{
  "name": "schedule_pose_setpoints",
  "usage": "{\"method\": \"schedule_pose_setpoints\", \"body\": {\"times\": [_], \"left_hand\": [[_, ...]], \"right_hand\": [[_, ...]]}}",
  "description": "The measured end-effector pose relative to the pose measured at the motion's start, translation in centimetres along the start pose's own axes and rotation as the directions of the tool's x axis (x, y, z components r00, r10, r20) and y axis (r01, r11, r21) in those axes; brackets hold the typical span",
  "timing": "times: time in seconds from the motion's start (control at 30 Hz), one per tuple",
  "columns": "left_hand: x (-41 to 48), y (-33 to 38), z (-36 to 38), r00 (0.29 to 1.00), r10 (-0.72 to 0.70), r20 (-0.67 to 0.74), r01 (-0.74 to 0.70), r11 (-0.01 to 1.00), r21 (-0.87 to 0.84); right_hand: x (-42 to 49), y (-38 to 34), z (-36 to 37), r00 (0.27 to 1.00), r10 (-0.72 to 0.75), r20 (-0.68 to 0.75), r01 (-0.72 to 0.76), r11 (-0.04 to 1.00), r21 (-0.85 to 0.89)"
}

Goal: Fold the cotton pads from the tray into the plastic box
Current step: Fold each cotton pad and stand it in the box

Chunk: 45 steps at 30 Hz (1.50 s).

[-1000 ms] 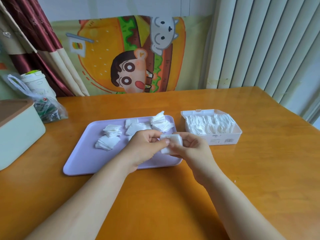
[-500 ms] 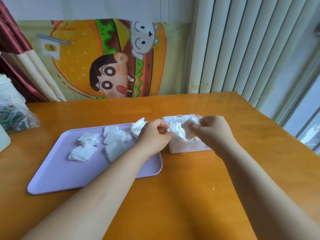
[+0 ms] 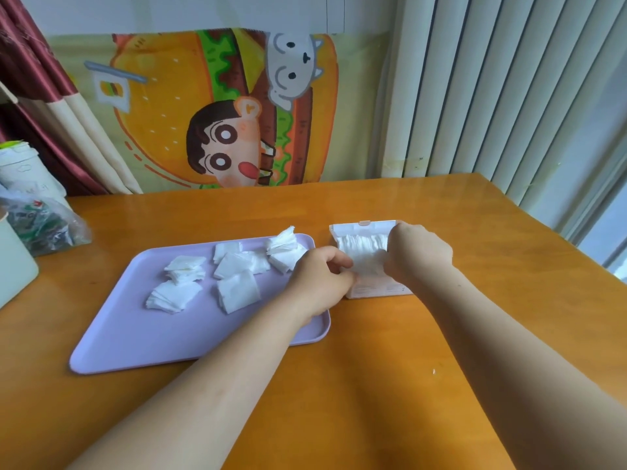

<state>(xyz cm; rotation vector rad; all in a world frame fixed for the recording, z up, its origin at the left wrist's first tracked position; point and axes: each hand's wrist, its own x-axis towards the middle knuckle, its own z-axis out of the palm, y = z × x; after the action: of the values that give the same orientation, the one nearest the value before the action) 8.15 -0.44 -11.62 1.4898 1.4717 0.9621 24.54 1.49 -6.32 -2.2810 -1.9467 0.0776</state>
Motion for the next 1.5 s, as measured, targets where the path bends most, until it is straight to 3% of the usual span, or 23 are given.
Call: {"method": "schedule_pose_setpoints", "body": {"times": [0.1,0.23,0.4,0.5,0.57,0.63,0.7,0.77,0.83,0.97,1.1,1.33,1.4,1.5], "left_hand": [[-0.1,0.0,0.3,1.0,0.003,0.01,-0.003,1.0,0.004],[-0.3,-0.1,0.3,1.0,-0.008,-0.007,0.008,1.0,-0.008],[-0.9,0.0,0.2,1.0,0.01,-0.008,-0.01,1.0,0.014],[-1.4,-0.3,-1.2,0.999,0.036,0.011,-0.036,0.998,0.043],[-1.0,-0.7,-3.1,0.993,0.096,-0.071,-0.087,0.988,0.125],[-0.1,-1.2,-5.4,0.966,0.163,-0.2,-0.11,0.961,0.252],[1.4,-1.4,-7.6,0.942,0.187,-0.278,-0.088,0.938,0.335],[3.3,-1.4,-9.0,0.952,0.173,-0.255,-0.048,0.901,0.43],[4.8,-1.3,-9.9,0.984,0.111,-0.14,-0.022,0.853,0.522],[5.8,-1.5,-10.1,0.997,-0.047,0.054,0.008,0.827,0.563],[5.0,-2.2,-10.3,0.997,-0.033,0.069,-0.007,0.859,0.512],[1.3,-4.1,-11.1,0.998,0.05,0.049,-0.064,0.93,0.363],[0.4,-4.4,-11.4,0.998,0.044,0.055,-0.06,0.936,0.347],[-0.7,-4.2,-11.6,0.998,0.02,0.066,-0.039,0.953,0.301]], "right_hand": [[-0.2,-0.3,-0.4,0.995,0.029,0.095,-0.026,0.999,-0.025],[0.9,-1.2,-0.6,0.929,0.083,0.36,-0.067,0.996,-0.057],[0.3,-2.0,0.2,0.928,-0.077,0.365,0.116,0.99,-0.086],[-0.7,-2.3,-1.5,0.957,-0.056,0.286,0.084,0.993,-0.086],[-1.4,-2.4,-2.1,0.997,-0.077,-0.01,0.077,0.997,0.031],[-2.0,-3.3,-1.9,0.957,-0.156,-0.246,0.222,0.937,0.268],[-2.9,-5.7,-1.4,0.948,-0.222,-0.228,0.314,0.766,0.56],[-3.5,-8.1,0.1,0.962,-0.248,-0.117,0.247,0.601,0.76],[-4.0,-10.0,2.0,0.958,-0.285,0.024,0.138,0.532,0.836],[-3.5,-11.2,3.9,0.945,-0.307,0.115,0.085,0.568,0.819],[-2.9,-11.2,4.2,0.909,-0.354,0.219,0.1,0.697,0.71],[-5.5,-8.9,4.4,0.925,-0.316,0.21,0.121,0.77,0.627],[-6.6,-8.3,4.7,0.925,-0.339,0.169,0.174,0.775,0.607],[-8.0,-7.9,5.2,0.943,-0.326,-0.071,0.303,0.749,0.589]]}}
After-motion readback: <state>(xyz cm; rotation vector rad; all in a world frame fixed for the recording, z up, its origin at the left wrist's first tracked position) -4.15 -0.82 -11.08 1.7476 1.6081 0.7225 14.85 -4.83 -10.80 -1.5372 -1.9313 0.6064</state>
